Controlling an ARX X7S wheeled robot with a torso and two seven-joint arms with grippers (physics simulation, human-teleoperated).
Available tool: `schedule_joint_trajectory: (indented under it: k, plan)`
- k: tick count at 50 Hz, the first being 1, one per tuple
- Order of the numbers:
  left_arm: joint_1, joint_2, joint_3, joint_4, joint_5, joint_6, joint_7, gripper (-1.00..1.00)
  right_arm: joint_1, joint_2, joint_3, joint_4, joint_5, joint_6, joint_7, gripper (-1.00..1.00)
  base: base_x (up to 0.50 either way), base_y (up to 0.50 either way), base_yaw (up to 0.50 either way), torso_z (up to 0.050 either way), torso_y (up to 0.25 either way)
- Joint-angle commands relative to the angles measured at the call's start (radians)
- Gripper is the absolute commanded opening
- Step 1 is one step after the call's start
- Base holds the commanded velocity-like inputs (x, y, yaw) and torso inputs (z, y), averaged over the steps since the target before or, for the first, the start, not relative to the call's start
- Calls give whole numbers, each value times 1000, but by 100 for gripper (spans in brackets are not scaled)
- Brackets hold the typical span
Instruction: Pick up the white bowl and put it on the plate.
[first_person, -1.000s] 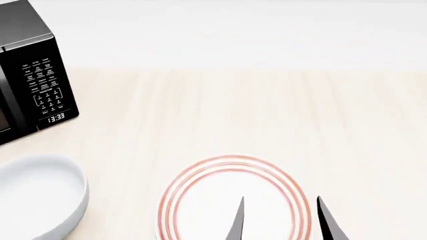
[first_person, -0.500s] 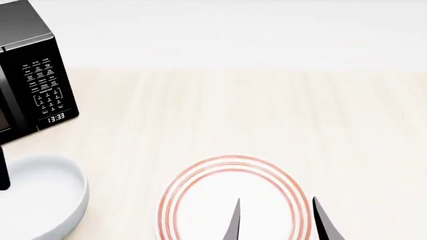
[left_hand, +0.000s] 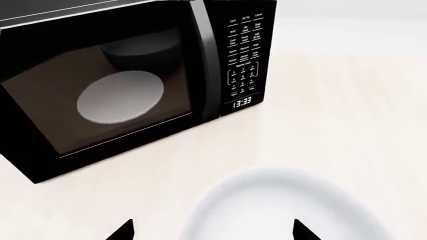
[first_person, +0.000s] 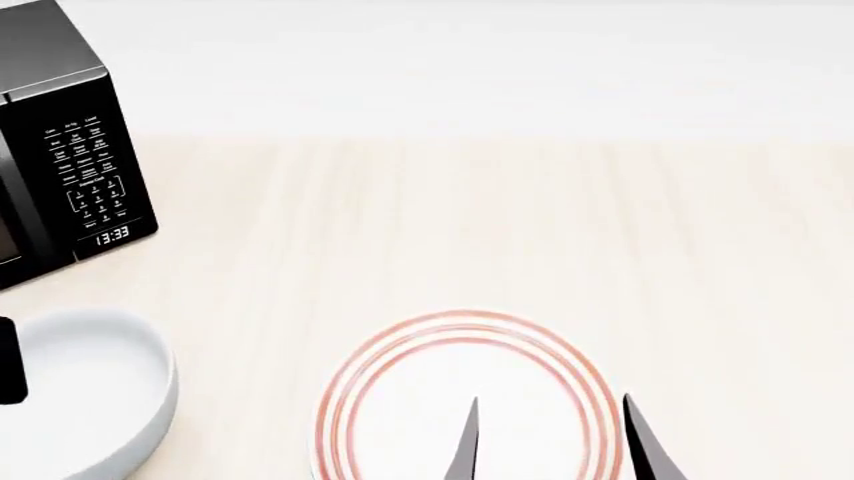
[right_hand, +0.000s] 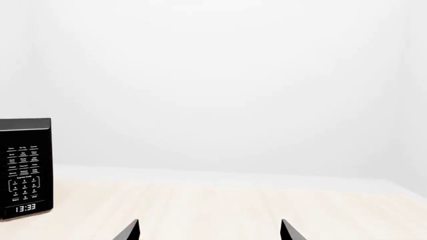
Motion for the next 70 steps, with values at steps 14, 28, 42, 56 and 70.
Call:
schedule_joint_trajectory:
  k: [14,28,42,56,70]
  plan:
    - [36,0,48,-114,63,106,26,100,2,17,-14,6,12,-11,19,100,0,0,0,0,0]
    - [41,4,58,-133,70,123,31,100,4,26,-20,5,19,-12,29,100,0,0,0,0,0]
    - [46,14,72,-171,85,158,39,100,7,30,-22,5,36,-12,36,100,0,0,0,0,0]
    - [44,21,81,-216,98,187,47,100,7,38,-28,7,41,-17,46,100,0,0,0,0,0]
    - [48,28,91,-235,104,205,51,100,9,45,-36,5,42,-19,54,100,0,0,0,0,0]
